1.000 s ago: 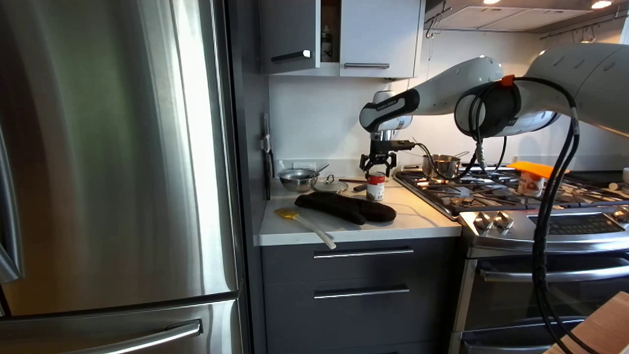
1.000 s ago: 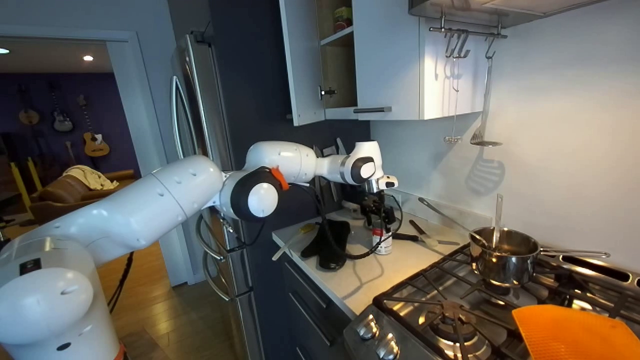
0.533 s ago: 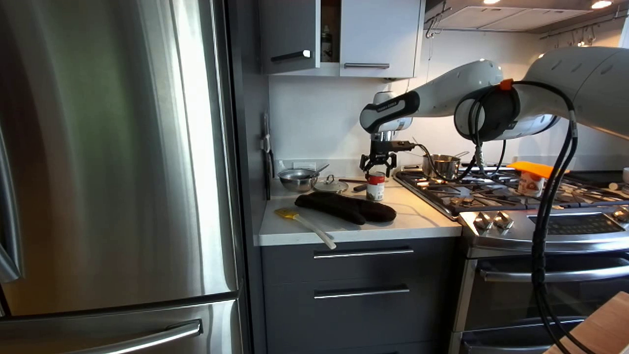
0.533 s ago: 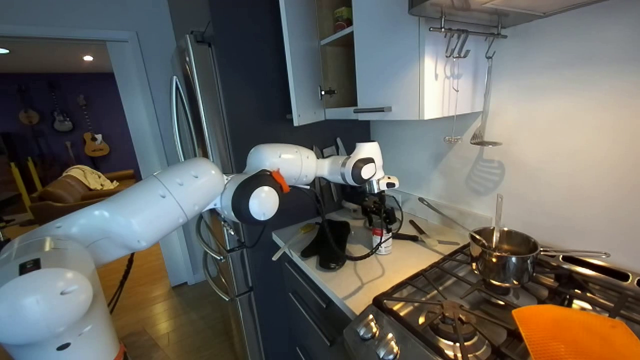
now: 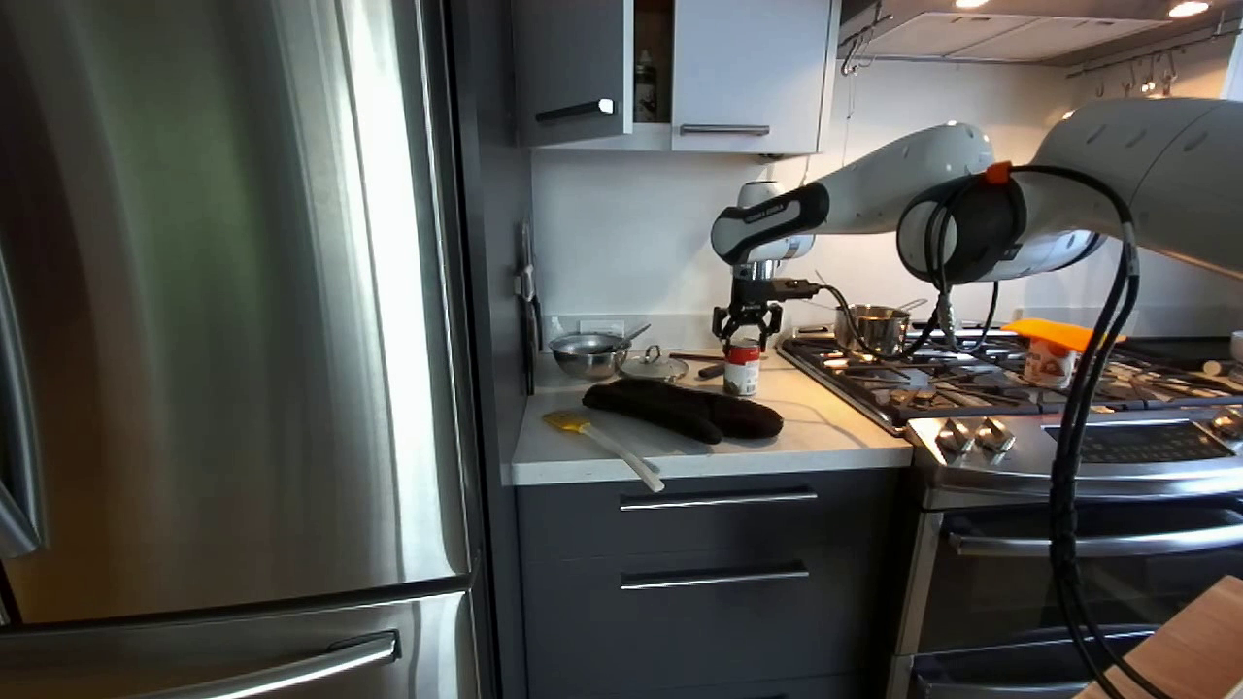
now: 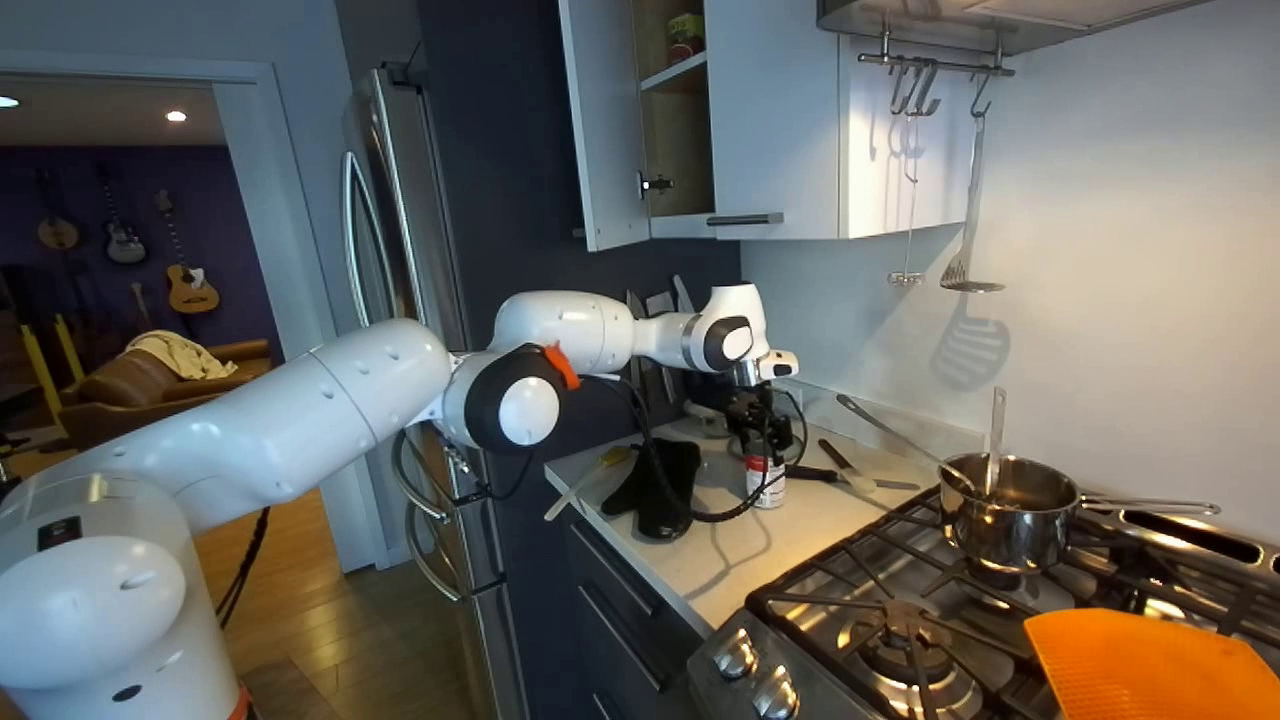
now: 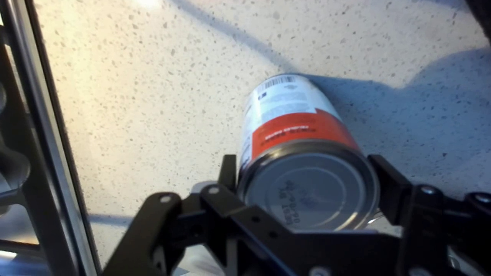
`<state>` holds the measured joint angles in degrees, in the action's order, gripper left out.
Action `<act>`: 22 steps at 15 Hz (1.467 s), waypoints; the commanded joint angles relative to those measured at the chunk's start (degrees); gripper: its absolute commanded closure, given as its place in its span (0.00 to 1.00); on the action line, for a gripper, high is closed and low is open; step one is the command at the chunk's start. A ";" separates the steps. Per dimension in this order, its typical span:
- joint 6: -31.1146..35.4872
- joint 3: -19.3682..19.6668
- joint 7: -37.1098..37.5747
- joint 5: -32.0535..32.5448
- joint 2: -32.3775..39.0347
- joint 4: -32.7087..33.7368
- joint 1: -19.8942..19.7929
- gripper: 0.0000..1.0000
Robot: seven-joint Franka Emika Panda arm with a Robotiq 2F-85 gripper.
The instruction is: Put the can on the bottom left stove plate
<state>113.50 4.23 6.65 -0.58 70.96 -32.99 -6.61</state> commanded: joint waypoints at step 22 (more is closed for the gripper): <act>-7.09 2.47 22.15 -2.81 -12.63 -6.51 -5.46 0.42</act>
<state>104.63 6.91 25.53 -1.57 63.03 -34.25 -10.67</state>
